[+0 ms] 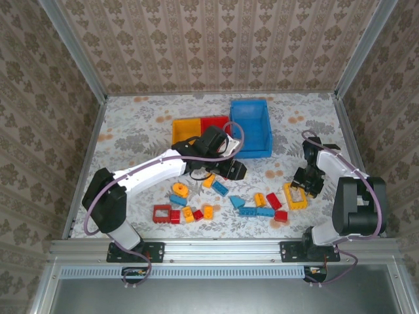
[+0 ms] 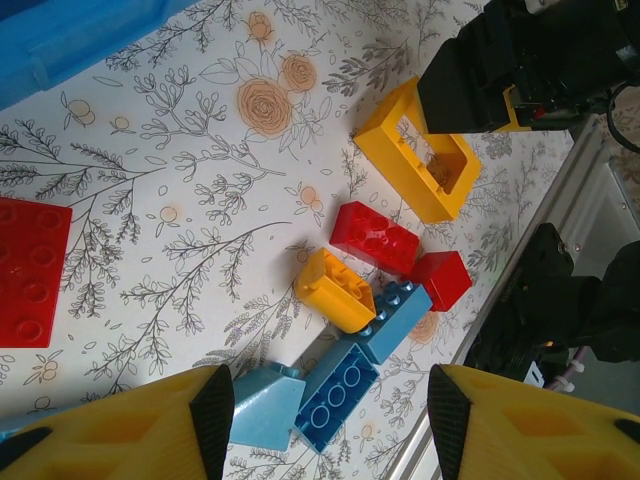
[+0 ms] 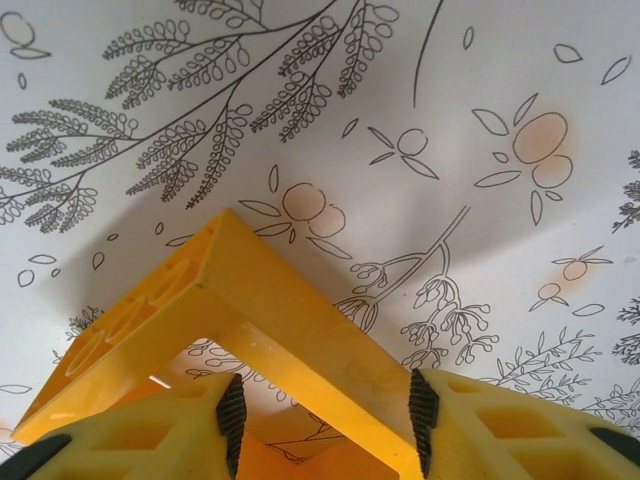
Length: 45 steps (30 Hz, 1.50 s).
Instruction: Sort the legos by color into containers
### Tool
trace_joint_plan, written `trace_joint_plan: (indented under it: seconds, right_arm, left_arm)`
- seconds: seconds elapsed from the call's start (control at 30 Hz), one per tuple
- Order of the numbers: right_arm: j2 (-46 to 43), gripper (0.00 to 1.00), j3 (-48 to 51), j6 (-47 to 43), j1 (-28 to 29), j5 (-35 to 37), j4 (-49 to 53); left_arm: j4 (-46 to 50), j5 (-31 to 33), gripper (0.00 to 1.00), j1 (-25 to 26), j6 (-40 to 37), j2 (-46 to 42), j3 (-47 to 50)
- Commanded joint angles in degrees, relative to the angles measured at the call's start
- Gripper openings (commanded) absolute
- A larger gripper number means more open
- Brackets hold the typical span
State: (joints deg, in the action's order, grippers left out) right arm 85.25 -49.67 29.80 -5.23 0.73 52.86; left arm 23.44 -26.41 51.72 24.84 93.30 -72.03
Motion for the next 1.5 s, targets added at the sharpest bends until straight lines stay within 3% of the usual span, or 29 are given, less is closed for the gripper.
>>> trace_joint_plan:
  seconds: [0.0, 0.33, 0.63, 0.93, 1.07, 1.3, 1.47]
  right_arm:
    - [0.78, 0.45, -0.63, -2.25, -1.23, -1.1, 0.04]
    - [3.09, 0.39, -1.07, -4.16, -3.51, -0.73, -3.34]
    - [1.78, 0.25, 1.65, -1.75, -3.55, -1.92, -10.16]
    - [1.64, 0.28, 3.74, -1.33, -3.55, -2.23, -13.9]
    - [0.56, 0.22, 4.48, -1.32, -3.51, -2.48, -14.86]
    - [-4.77, 0.14, 3.47, -1.91, -3.49, -0.53, -12.64]
    - [-8.46, 0.12, -4.54, -3.69, -0.23, 3.71, -6.05]
  left_arm:
    - [-1.15, -0.56, 0.57, 0.56, -0.32, 0.44, -1.54]
    - [-1.58, 0.35, 0.56, 1.59, 0.38, 0.53, -1.78]
    - [-1.91, 1.46, 0.56, 1.76, 1.28, 0.47, -2.15]
    - [-1.47, 1.37, 0.56, 1.79, 1.51, 0.86, -2.72]
    - [-0.98, 1.41, 0.56, 1.7, 1.27, 0.91, -3.2]
    - [-0.81, 2.35, 0.55, 1.11, 2.11, 0.59, -3.84]
    - [1.0, 6.02, 0.55, -0.34, 2.78, -1.62, -6.47]
